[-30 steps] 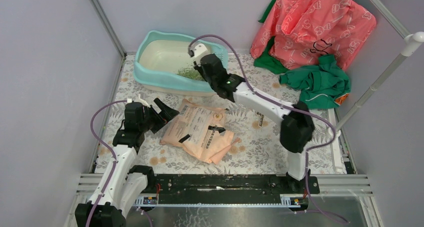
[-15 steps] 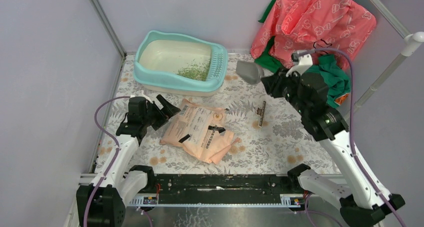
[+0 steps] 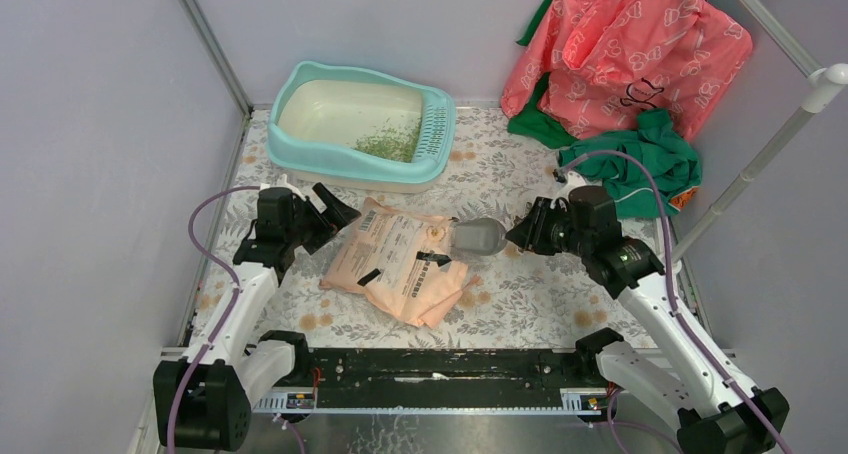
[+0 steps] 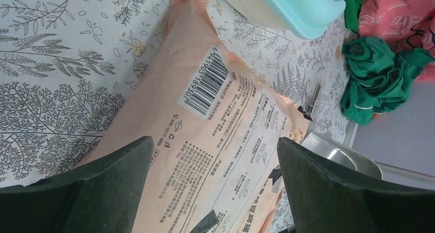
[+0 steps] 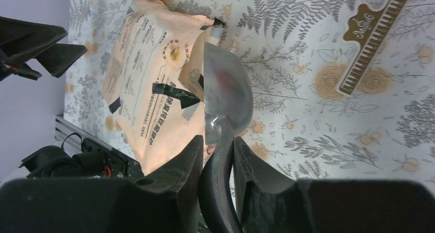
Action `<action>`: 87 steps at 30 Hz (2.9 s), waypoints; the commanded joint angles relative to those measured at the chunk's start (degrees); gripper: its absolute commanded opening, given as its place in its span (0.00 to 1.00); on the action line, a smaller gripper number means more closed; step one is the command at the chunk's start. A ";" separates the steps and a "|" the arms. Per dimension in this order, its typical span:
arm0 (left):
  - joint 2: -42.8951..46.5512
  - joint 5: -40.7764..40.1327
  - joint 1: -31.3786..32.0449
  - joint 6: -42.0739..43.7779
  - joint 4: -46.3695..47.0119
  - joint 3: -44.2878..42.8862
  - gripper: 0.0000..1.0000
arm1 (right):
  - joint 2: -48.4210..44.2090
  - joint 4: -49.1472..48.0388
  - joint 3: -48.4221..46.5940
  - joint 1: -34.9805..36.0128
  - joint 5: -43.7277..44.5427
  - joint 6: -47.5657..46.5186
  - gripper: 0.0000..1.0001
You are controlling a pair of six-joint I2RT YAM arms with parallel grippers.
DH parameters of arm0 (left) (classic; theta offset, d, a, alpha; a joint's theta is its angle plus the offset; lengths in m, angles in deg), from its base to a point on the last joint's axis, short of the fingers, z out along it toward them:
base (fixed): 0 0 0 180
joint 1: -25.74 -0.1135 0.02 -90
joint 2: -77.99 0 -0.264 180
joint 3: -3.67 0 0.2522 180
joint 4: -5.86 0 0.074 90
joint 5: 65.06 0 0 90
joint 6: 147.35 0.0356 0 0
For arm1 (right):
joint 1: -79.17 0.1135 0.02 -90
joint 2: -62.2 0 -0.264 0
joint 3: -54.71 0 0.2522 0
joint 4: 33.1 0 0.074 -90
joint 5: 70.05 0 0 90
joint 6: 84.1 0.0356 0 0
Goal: Fill the litter box with clean litter
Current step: 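Scoop the cat litter from the cat litter bag.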
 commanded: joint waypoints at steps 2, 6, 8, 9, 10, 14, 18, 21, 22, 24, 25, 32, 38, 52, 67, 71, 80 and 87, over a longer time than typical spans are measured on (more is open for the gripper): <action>-0.37 -2.70 -0.43 1.26 3.19 -1.20 0.99 | -0.14 -9.95 2.70 -0.26 -6.70 4.24 0.00; -0.56 -3.38 -0.44 0.79 3.55 -0.76 0.99 | 2.35 -14.55 4.71 -0.25 -8.18 5.48 0.00; -0.65 -3.55 -0.44 0.41 3.96 -0.46 0.99 | 3.52 -16.96 5.56 -0.26 -8.47 5.92 0.00; -0.78 -3.60 -0.44 0.38 4.10 -0.40 0.99 | 4.23 -18.02 5.87 -0.24 -8.56 6.05 0.00; -1.06 -3.60 -0.44 0.37 4.21 -0.33 0.99 | 4.93 -19.14 6.08 -0.24 -8.65 6.21 0.00; -1.83 -3.77 -0.44 0.33 4.59 -0.20 0.99 | 8.04 -23.73 6.75 -0.24 -10.00 6.88 0.00; -2.51 -4.02 -0.44 0.05 5.26 0.19 0.99 | 12.87 -29.97 7.74 -0.24 -12.58 8.03 0.00; -3.07 -4.11 -0.44 -0.07 5.57 0.39 0.99 | 16.12 -33.02 8.16 -0.16 -14.67 9.62 0.00; -3.15 -4.13 -0.44 -0.11 5.67 0.40 0.99 | 16.70 -33.87 8.42 -0.15 -14.92 10.01 0.00; -3.21 -4.22 -0.44 -0.15 5.77 0.44 0.99 | 17.54 -34.91 8.95 -0.15 -15.12 10.55 0.00; -3.26 -4.19 -0.44 -0.16 5.90 0.52 0.99 | 18.05 -35.28 9.00 -0.15 -15.28 10.68 0.00; -4.60 -3.94 -0.44 -0.59 7.23 1.22 0.99 | 21.87 -38.50 9.35 0.38 -15.70 11.86 0.00; -5.29 -4.05 -0.36 -1.11 8.27 2.19 0.99 | 25.98 -38.33 6.41 4.22 -13.43 10.97 0.00; -8.22 -5.80 0.76 -2.15 10.91 3.75 0.99 | 37.63 -47.72 3.24 11.94 -13.86 14.55 0.00; -12.31 -9.58 4.09 -2.48 12.47 5.54 0.99 | 48.48 -68.52 5.35 15.88 -15.02 22.39 0.00; -12.68 -9.75 4.48 -2.79 13.17 6.28 0.99 | 52.05 -76.21 5.40 18.23 -15.58 25.04 0.00; -12.18 -9.35 4.91 -3.14 13.44 5.98 0.99 | 63.37 -106.33 7.03 18.91 -21.14 40.07 0.00; -9.28 -10.81 4.83 -2.80 11.24 4.61 0.99 | 65.58 -119.65 7.38 18.66 -22.67 45.76 0.00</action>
